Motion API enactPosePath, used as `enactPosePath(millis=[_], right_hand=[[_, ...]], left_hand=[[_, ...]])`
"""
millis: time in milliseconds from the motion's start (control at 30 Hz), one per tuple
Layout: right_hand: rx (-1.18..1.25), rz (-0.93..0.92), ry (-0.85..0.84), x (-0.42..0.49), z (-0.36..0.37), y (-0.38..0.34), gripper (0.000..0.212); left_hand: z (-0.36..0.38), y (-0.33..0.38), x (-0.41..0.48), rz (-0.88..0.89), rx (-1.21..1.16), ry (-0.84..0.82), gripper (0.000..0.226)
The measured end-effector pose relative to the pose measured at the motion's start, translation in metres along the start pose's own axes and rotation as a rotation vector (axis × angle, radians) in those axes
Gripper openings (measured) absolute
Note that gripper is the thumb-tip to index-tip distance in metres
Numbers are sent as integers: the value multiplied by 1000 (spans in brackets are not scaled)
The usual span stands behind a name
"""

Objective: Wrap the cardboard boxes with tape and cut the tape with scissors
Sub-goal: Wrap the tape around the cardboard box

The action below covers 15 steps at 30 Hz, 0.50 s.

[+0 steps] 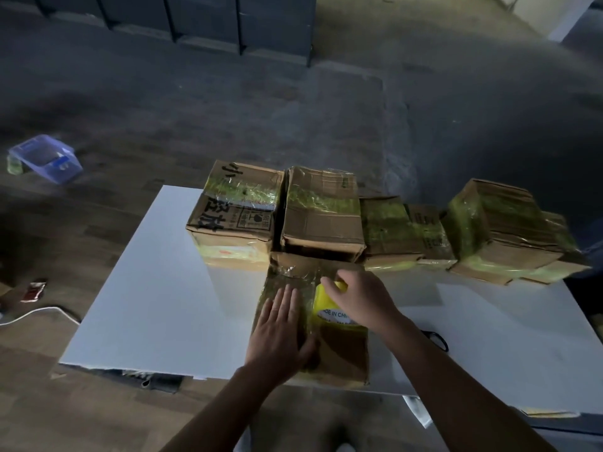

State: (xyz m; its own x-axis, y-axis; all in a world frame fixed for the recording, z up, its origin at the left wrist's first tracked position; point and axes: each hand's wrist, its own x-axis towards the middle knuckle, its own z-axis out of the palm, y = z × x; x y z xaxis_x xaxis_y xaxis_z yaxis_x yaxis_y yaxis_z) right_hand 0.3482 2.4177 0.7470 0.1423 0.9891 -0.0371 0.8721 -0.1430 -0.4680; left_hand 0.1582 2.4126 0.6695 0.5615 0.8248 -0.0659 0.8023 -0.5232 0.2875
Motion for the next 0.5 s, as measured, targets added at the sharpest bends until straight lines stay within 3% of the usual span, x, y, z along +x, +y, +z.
enactPosePath(millis=[133,200,500], right_hand=[[356,12,-52,-9,3,17,34],[422,56,-45,-12,3,20,34],[-10,-16,-13,-13,-17,19,37]], left_hand=[[0,-1,3,4,73,-41,88],[1,-2,3,-5,82,-55,89],[-3,2,6,-28,150,-103,91]])
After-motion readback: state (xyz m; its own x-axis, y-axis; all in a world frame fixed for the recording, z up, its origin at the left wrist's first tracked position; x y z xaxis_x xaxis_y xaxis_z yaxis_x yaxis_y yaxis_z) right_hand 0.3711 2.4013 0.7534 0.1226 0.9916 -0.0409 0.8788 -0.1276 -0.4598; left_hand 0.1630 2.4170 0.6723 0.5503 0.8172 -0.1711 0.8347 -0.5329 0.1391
